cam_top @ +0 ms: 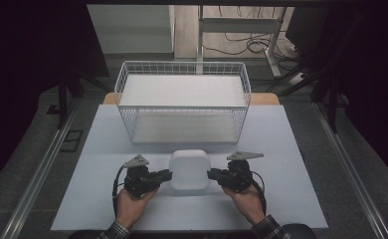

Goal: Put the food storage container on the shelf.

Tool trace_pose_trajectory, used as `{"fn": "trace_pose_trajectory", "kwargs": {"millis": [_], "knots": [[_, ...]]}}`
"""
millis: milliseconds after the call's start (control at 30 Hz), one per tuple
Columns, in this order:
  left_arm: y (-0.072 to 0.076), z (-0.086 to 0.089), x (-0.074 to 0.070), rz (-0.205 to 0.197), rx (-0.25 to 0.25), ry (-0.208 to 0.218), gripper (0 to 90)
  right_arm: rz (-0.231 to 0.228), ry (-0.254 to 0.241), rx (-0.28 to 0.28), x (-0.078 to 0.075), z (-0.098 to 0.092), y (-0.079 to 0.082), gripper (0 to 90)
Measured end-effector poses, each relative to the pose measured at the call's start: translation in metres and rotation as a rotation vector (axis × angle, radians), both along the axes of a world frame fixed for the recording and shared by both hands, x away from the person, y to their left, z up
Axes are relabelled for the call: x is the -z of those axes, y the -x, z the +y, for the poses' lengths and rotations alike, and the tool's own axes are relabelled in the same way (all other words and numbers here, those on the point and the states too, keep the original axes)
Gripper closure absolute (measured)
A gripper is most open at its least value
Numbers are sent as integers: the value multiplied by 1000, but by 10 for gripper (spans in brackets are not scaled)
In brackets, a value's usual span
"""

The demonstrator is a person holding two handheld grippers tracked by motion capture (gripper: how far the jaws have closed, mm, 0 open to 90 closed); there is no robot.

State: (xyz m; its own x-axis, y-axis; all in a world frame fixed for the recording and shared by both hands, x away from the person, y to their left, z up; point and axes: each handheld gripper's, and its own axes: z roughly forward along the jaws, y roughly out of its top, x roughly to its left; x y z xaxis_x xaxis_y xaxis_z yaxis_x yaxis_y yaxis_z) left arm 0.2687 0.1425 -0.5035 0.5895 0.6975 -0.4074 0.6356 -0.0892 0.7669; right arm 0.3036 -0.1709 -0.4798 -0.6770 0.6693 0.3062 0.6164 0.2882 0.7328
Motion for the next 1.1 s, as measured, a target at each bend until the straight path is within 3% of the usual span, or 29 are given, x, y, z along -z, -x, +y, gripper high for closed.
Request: {"fn": "trace_pose_trajectory", "kwargs": {"millis": [233, 533, 733, 833, 1100], "knots": [[-7, 3, -6, -19, -4, 11, 795, -33, -25, 10, -5, 0, -1, 778], [-24, 8, -20, -45, -23, 12, 793, -66, -35, 6, -20, 6, -17, 779], [-44, 12, -27, -58, -43, 7, 791, -92, -31, 18, -28, 13, -35, 779], [-64, 13, -28, -59, -56, 0, 789, -107, -28, 31, -30, 17, -50, 779], [-95, 15, -20, -26, -96, -15, 783, -96, -15, 62, -20, 27, -80, 778]]}}
